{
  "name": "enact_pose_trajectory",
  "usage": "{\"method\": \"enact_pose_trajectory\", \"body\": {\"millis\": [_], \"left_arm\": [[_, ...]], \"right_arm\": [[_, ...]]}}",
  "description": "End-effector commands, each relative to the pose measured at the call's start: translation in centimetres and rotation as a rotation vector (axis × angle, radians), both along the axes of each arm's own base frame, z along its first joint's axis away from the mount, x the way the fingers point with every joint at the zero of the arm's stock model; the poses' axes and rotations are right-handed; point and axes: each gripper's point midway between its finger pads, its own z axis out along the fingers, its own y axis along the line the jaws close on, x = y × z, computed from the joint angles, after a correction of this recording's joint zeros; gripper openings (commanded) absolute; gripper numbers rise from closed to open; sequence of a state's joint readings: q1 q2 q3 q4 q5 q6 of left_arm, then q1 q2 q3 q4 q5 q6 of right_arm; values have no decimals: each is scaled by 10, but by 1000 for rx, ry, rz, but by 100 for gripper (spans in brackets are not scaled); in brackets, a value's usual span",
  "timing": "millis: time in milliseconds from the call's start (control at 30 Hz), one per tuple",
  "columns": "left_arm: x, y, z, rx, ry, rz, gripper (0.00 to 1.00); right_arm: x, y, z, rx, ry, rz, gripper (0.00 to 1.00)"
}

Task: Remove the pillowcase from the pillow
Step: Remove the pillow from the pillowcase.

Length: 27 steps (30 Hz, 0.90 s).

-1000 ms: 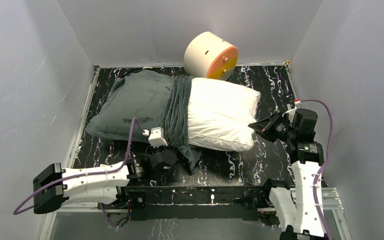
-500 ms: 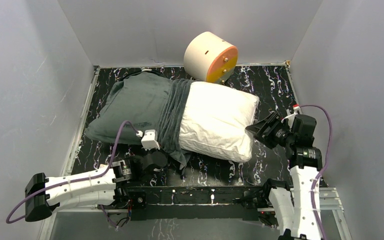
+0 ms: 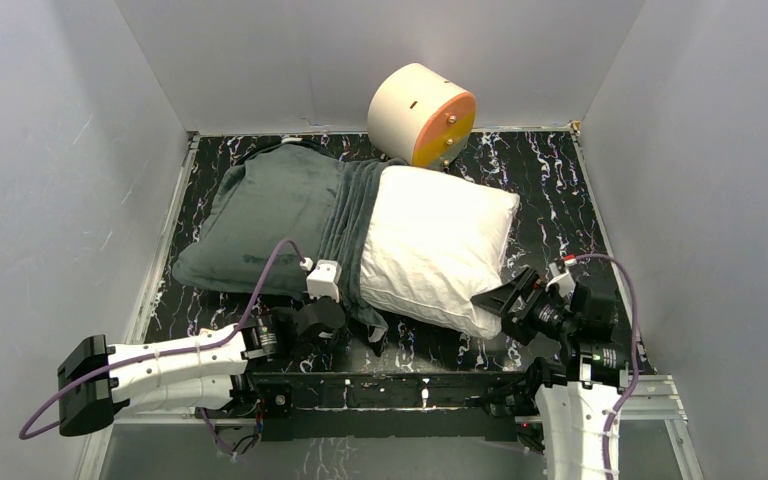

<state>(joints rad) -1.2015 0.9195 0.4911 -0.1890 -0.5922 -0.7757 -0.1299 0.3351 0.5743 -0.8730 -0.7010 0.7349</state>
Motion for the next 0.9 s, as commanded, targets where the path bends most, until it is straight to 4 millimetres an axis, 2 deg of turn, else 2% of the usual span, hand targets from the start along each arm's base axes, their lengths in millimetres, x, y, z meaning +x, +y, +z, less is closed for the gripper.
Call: {"method": "enact_pose_trajectory", "body": {"millis": [0, 100, 233, 367, 433, 533, 600, 667, 733, 867], "left_arm": [[4, -15, 24, -88, -36, -18, 0], [5, -15, 28, -88, -44, -21, 0], [6, -21, 38, -106, -53, -35, 0], [8, -22, 39, -88, -57, -38, 0], [7, -18, 36, -42, -54, -47, 0], [8, 11, 29, 86, -31, 35, 0], [7, 35, 26, 143, -11, 124, 0], [3, 60, 23, 160, 13, 225, 0], [-1, 78, 21, 149, 25, 301, 0], [-4, 96, 25, 111, 12, 350, 0]], "right_arm": [[-8, 23, 5, 176, -23, 153, 99], [3, 19, 3, 147, -20, 149, 97], [25, 12, 3, 109, -5, 123, 80], [49, -1, 1, 47, 33, 24, 52], [66, -13, 12, -13, -11, -48, 35], [94, -60, 28, -230, -74, -289, 14], [104, -96, 46, -370, -112, -449, 8], [110, -123, 62, -476, -145, -560, 6], [114, -141, 73, -541, -146, -638, 5], [118, -155, 78, -597, -111, -682, 3]]}}
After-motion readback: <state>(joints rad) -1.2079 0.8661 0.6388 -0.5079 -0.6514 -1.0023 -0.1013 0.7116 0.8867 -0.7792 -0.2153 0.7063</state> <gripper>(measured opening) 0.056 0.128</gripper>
